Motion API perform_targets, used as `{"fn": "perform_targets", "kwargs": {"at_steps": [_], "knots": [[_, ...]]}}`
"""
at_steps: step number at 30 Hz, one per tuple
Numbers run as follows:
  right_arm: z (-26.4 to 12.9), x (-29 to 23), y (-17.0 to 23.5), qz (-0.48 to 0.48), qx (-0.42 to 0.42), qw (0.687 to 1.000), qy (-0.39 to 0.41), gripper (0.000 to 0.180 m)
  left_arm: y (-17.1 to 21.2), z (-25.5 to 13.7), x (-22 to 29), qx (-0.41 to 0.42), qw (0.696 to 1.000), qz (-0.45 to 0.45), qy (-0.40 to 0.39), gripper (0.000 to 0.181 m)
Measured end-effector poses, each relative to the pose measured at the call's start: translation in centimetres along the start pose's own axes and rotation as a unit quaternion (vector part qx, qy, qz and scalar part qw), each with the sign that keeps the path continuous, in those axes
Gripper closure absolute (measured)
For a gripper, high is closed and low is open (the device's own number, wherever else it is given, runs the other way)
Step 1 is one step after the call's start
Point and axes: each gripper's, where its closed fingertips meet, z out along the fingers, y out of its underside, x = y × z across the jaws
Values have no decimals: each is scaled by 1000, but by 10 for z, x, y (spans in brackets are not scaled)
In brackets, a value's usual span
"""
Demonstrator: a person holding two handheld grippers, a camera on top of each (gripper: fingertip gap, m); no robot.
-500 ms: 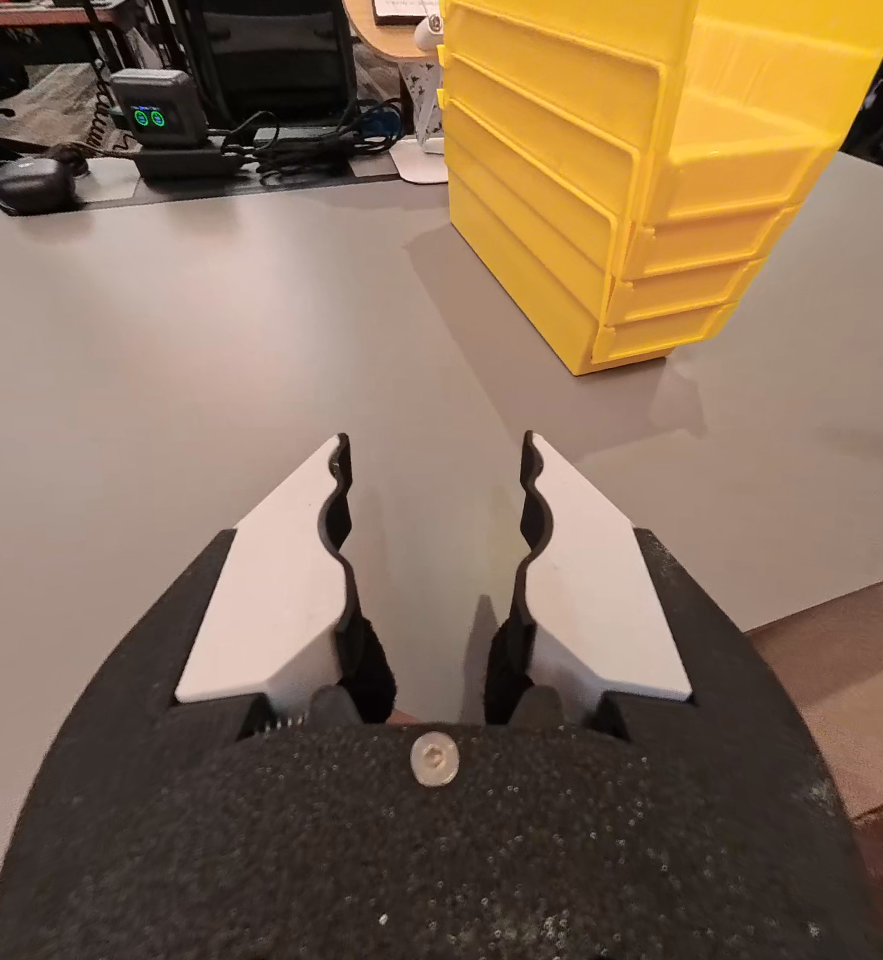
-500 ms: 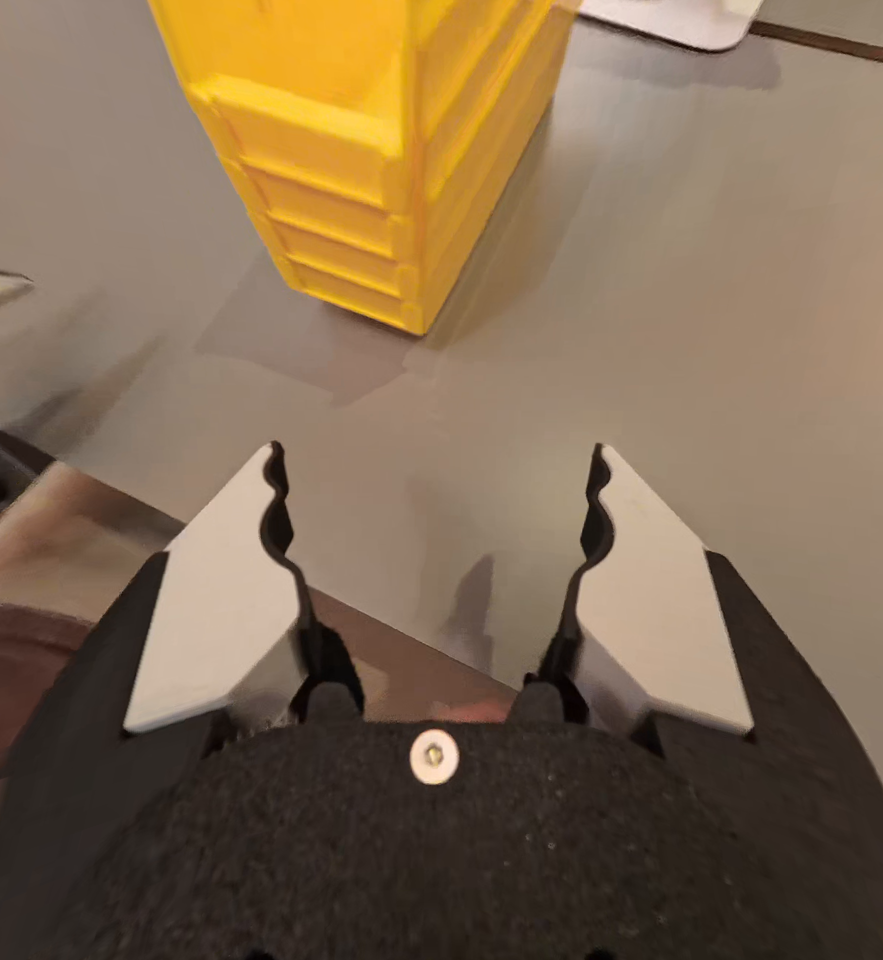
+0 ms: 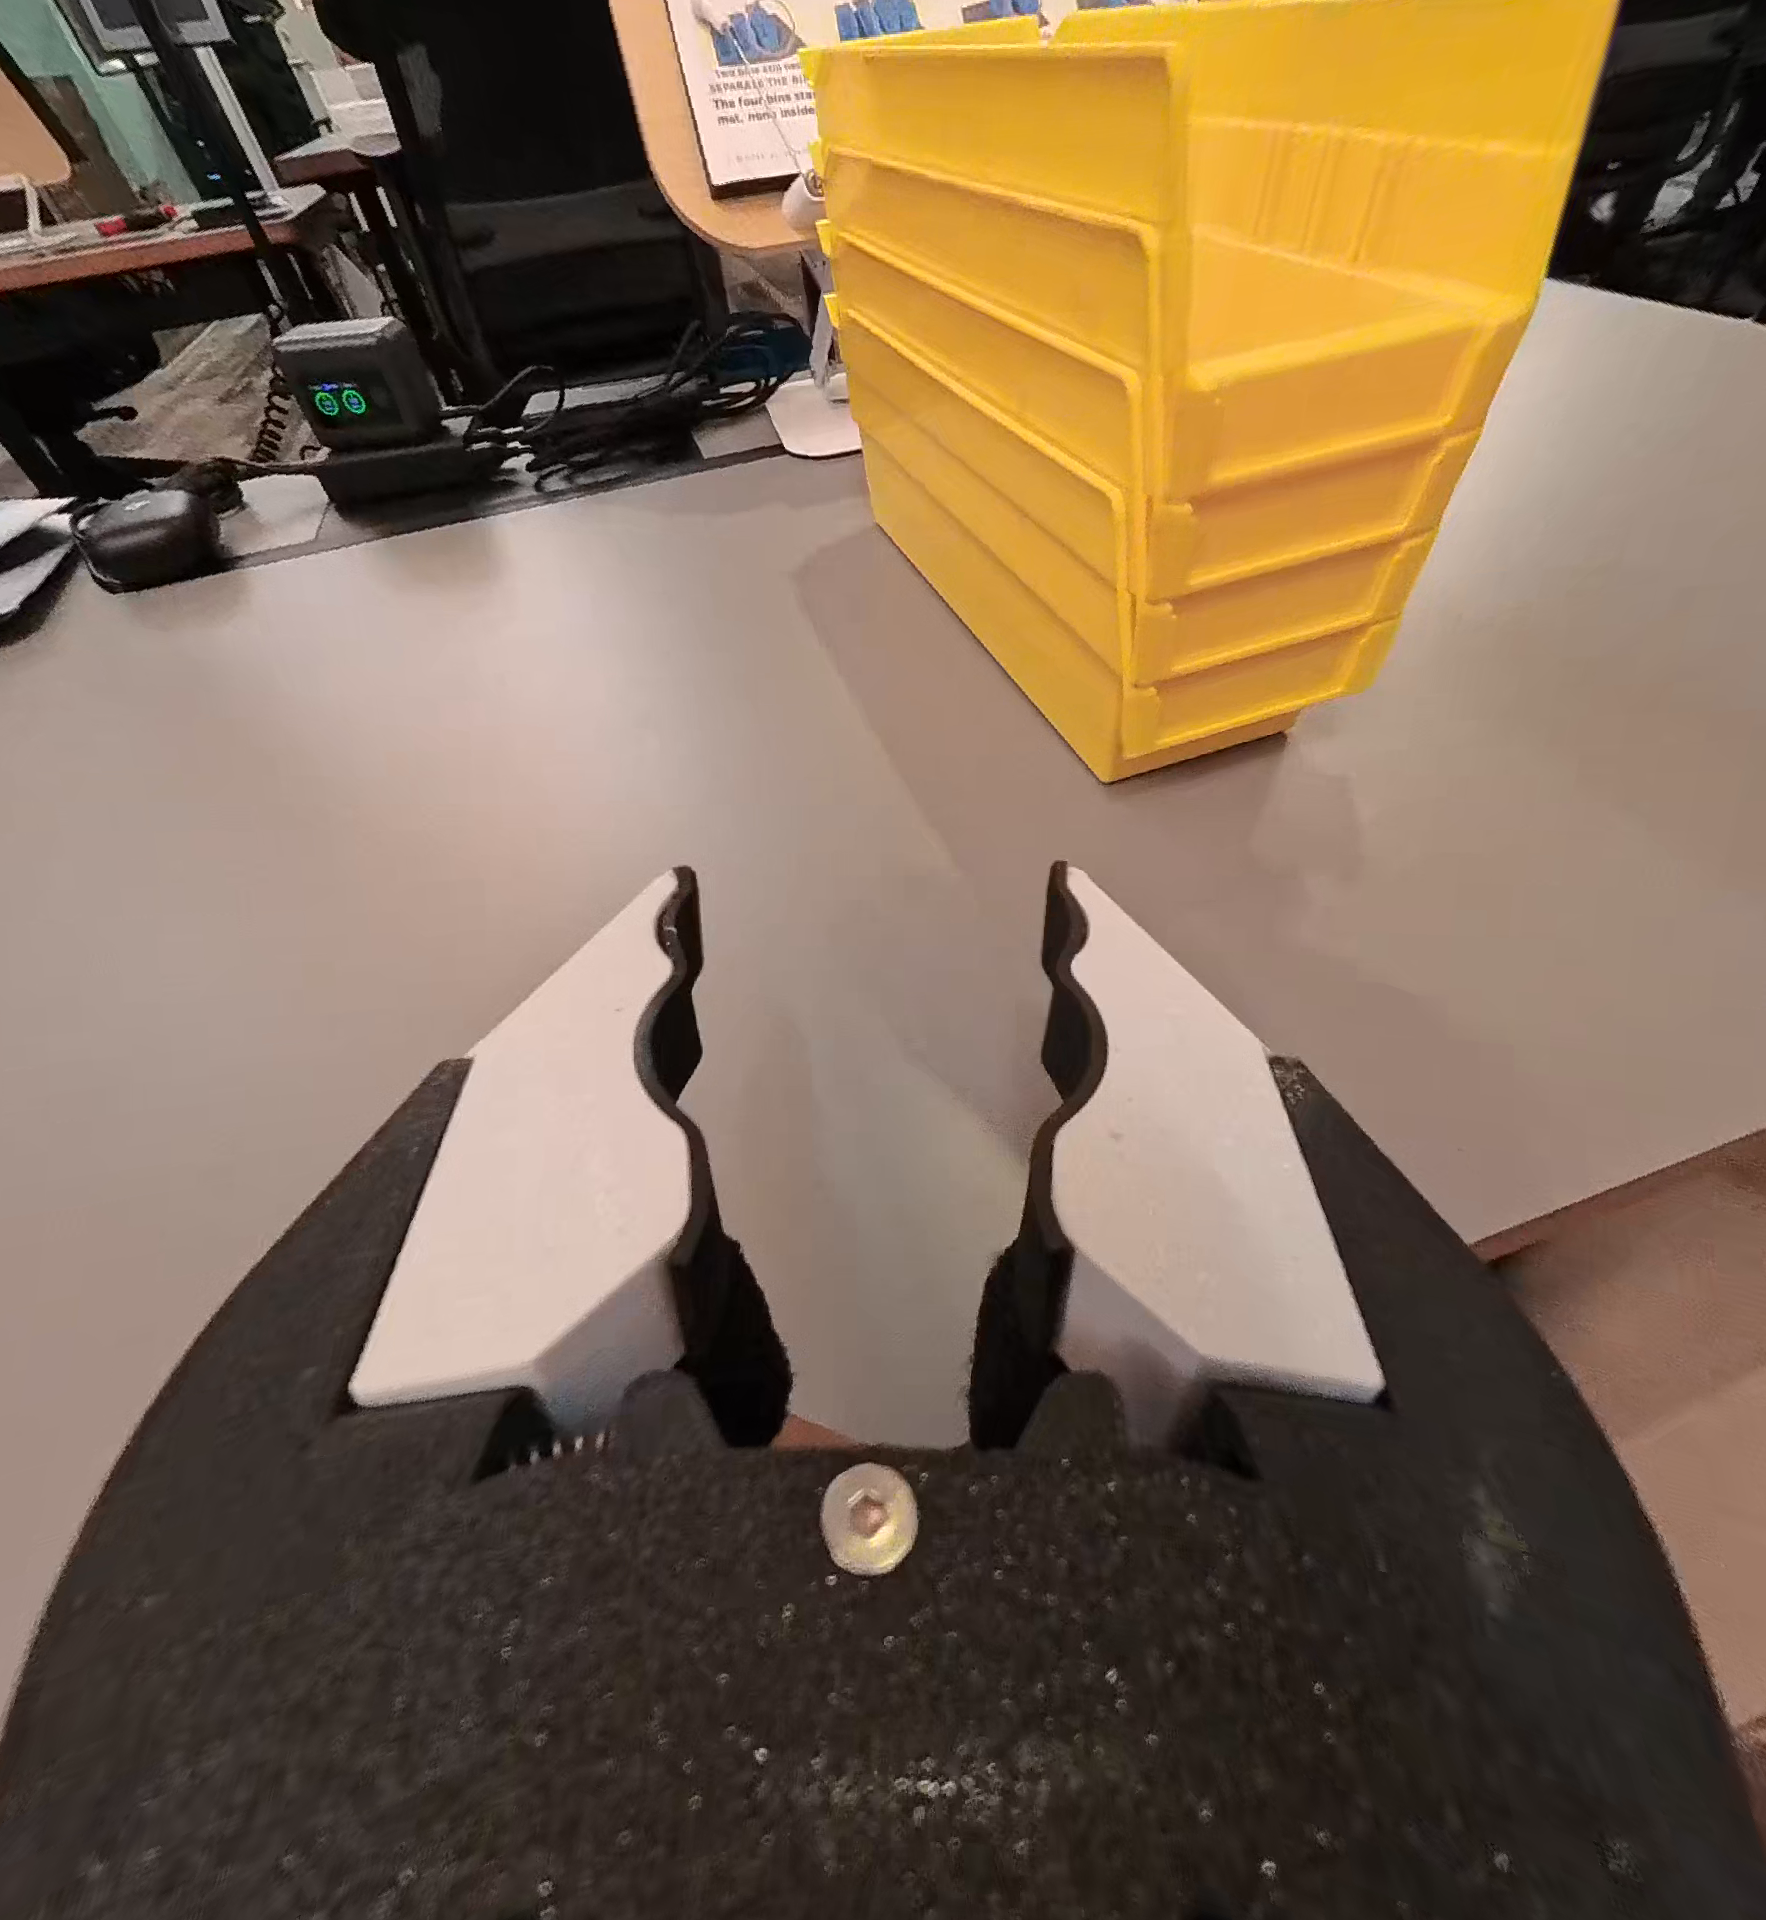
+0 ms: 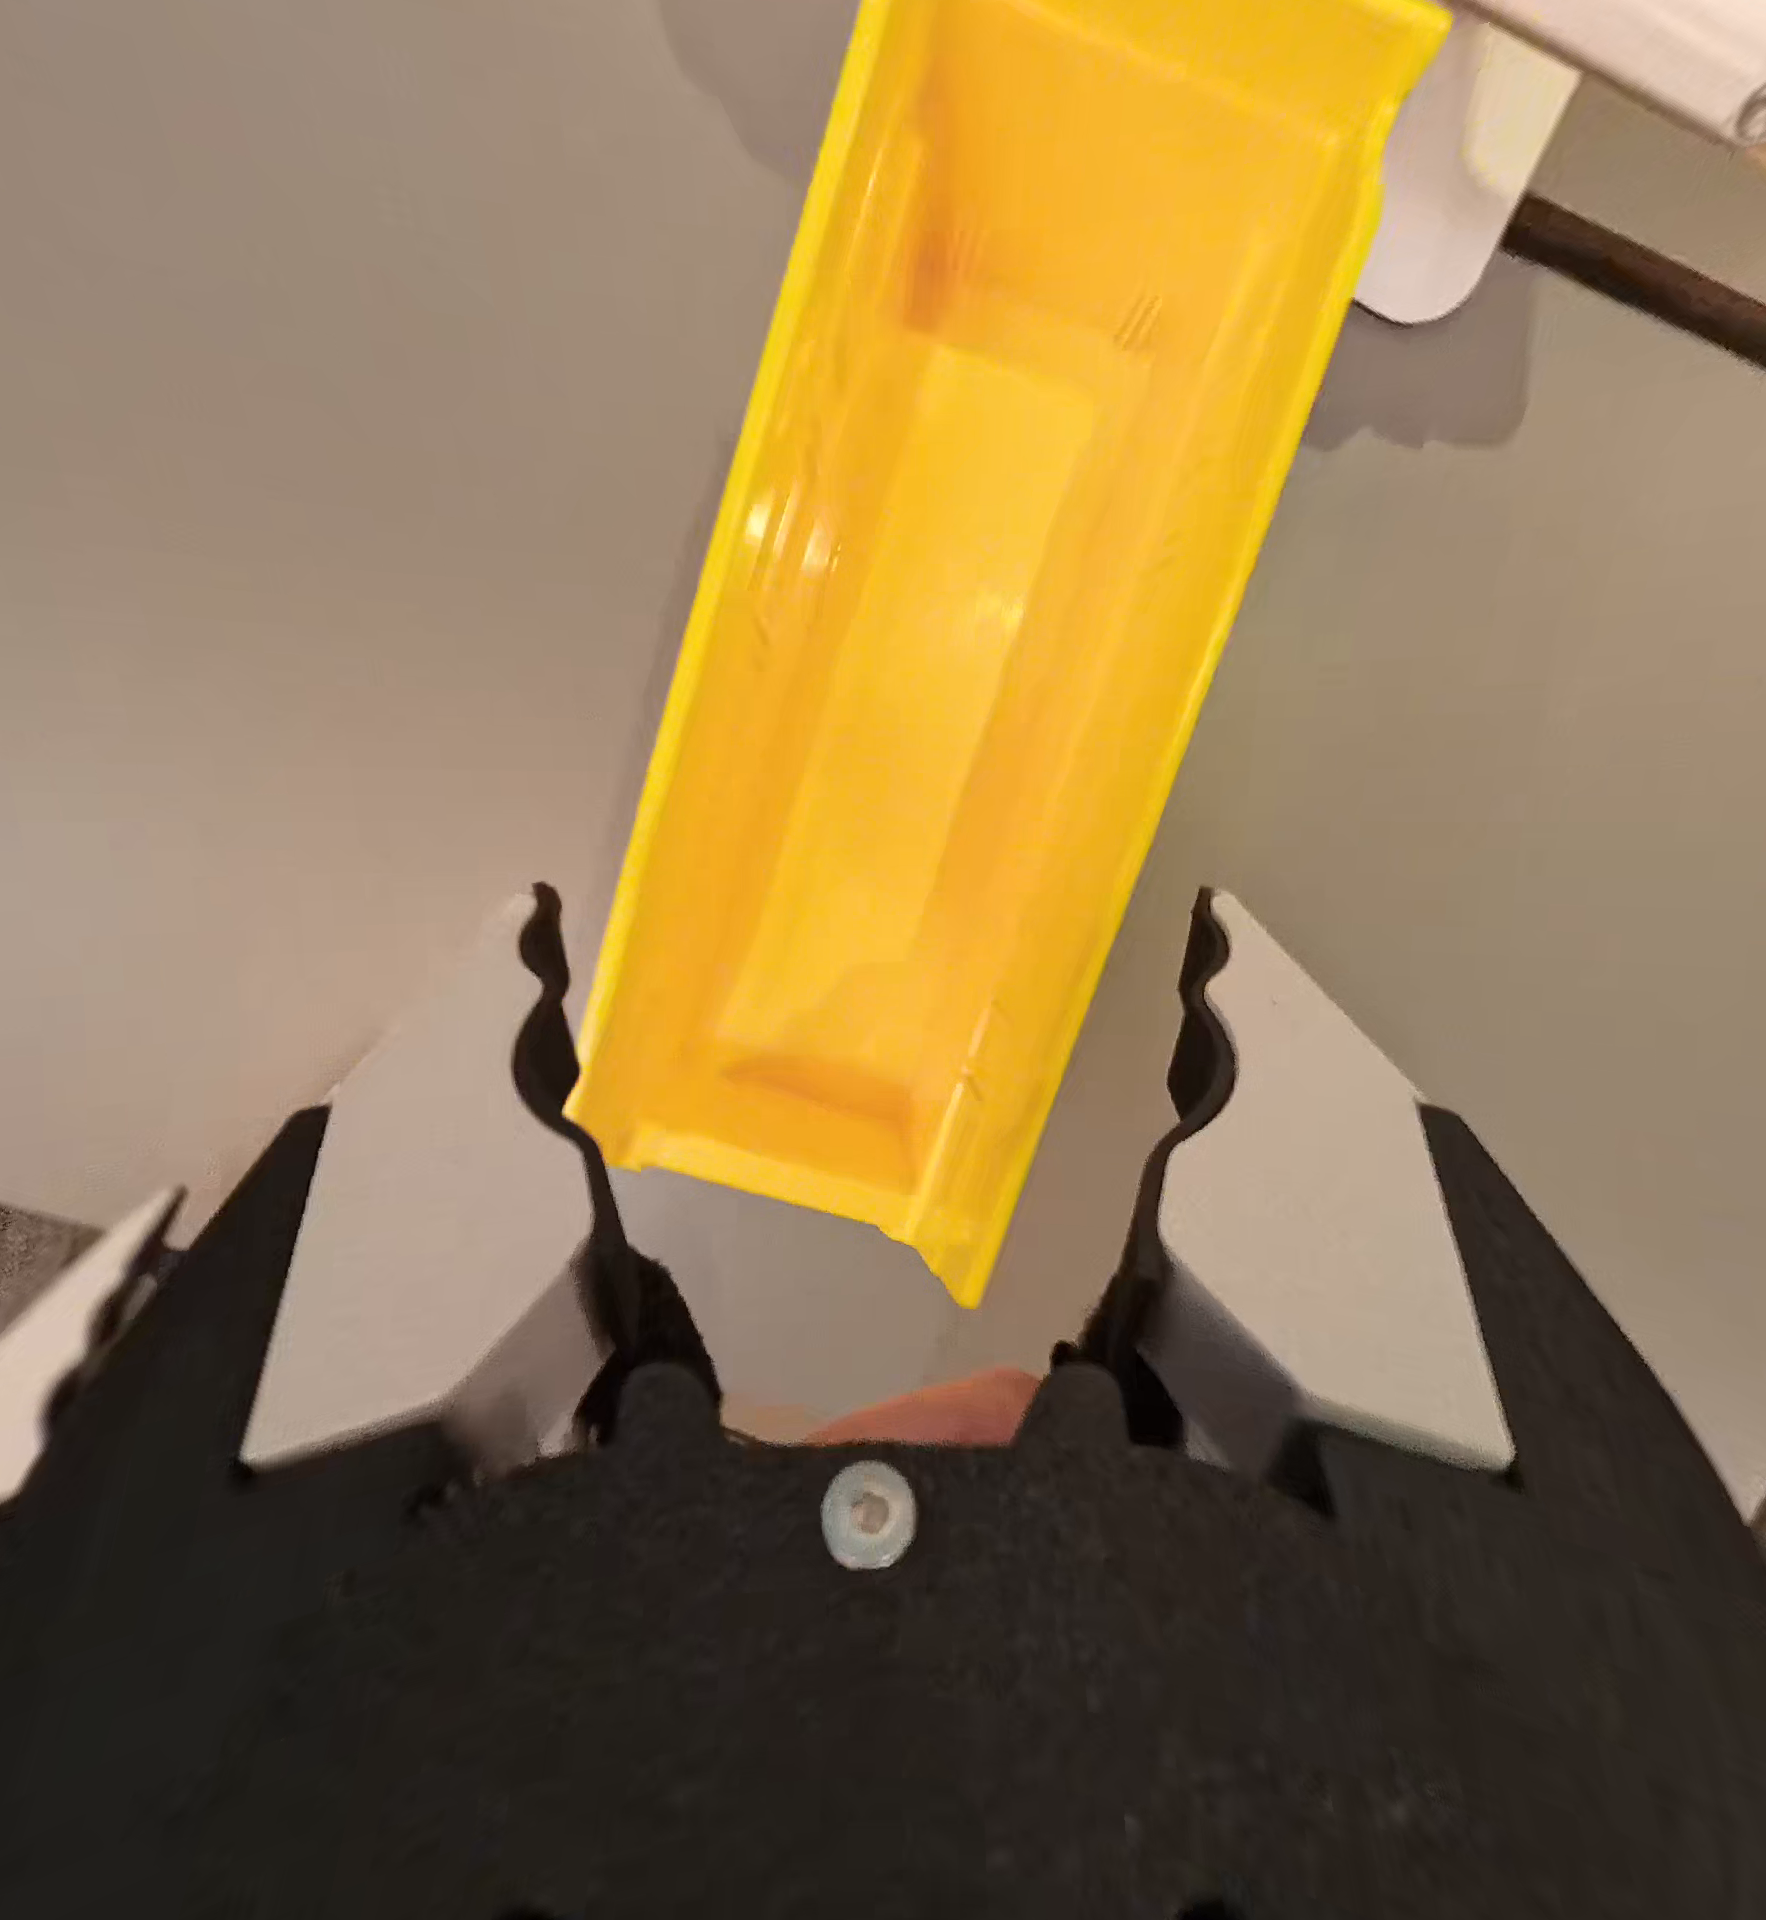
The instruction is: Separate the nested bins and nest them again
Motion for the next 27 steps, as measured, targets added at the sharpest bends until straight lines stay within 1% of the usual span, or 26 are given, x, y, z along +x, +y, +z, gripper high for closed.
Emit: {"fn": "perform_targets", "kwargs": {"at_steps": [2,6,8,12,16,21,25,26,27], "knots": [[7,-8,-9,19,-22,1000,6,63,-1,-1,6,4,1000,5,7,117],[21,-12,-14,53,-57,997,23,63,-1,-1,18,6,1000,4,29,117],[30,-4,-14,65,-67,995,43,64,3,0,26,-2,999,4,53,119],[44,9,-17,92,-74,992,53,63,7,0,29,-16,997,-15,73,119],[49,12,-16,78,-93,991,63,64,7,3,30,-20,997,-14,72,119],[64,16,-15,53,-118,987,99,56,6,4,36,-19,997,1,76,119],[73,17,-14,55,-130,986,89,45,7,3,36,-19,997,7,76,120],[73,17,-14,57,-131,986,87,47,7,3,35,-20,997,5,75,120],[71,18,-17,61,-128,986,84,54,7,4,33,-21,997,2,74,120]]}}
